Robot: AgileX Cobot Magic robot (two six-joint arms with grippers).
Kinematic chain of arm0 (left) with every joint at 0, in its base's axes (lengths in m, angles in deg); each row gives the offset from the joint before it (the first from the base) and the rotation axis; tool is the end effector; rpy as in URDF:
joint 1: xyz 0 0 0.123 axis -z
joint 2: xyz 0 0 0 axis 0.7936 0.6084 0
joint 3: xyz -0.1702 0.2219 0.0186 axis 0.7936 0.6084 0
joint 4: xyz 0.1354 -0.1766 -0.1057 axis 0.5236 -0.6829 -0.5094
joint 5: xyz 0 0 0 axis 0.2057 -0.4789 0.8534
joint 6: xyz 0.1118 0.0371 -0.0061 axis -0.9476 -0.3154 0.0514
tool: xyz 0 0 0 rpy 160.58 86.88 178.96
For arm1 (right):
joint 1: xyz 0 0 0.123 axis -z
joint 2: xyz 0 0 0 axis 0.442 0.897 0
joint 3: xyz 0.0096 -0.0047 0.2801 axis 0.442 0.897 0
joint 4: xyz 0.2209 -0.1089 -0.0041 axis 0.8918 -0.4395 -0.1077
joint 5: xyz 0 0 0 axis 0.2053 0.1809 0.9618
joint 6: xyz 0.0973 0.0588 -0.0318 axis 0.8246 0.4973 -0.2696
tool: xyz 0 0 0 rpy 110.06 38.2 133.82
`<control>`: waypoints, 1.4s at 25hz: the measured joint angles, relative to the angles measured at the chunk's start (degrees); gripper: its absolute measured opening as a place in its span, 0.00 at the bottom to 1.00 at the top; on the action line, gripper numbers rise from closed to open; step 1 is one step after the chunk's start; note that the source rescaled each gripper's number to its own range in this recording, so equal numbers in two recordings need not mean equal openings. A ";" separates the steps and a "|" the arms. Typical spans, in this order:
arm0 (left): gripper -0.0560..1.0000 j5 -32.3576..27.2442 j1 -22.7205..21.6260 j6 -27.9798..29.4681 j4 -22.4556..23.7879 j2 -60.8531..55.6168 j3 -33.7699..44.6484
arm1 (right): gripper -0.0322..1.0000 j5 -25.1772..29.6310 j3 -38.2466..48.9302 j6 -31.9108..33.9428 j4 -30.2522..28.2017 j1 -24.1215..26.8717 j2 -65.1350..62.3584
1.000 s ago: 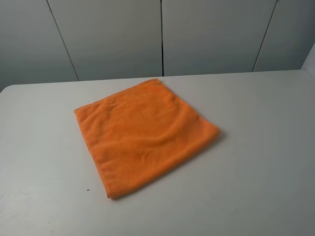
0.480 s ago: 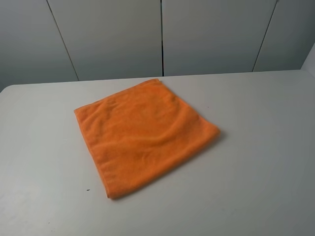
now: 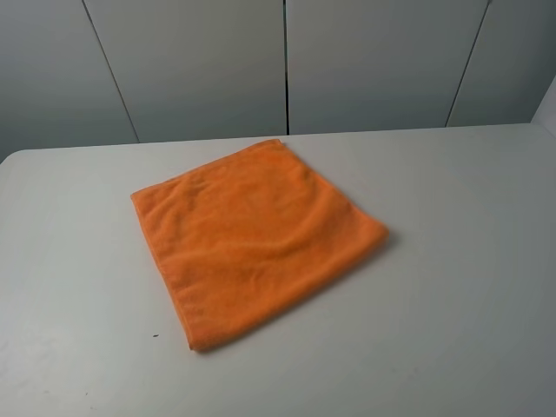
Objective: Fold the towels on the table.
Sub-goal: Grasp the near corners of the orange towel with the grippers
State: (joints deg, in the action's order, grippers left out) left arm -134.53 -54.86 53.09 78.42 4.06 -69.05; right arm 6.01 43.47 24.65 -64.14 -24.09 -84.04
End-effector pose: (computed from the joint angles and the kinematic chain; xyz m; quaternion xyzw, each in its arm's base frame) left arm 0.0164 -0.0071 0.2630 0.0345 0.8561 0.0037 0.5157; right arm 0.0155 0.0199 0.2649 -0.0834 0.8514 0.0318 0.5168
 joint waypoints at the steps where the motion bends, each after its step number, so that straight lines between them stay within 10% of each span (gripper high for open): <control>1: 1.00 0.39 0.00 -0.96 -0.26 0.14 -0.15 | 1.00 -0.23 0.00 0.00 1.42 0.00 0.00; 35: 1.00 27.08 1.24 -19.88 -1.80 67.61 -6.58 | 1.00 -26.78 -7.64 -37.75 -3.33 -12.80 65.39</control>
State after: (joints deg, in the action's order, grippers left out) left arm -107.45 -53.62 33.21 76.62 71.67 -75.63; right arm -20.77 35.82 -13.11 -67.47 -36.89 -18.65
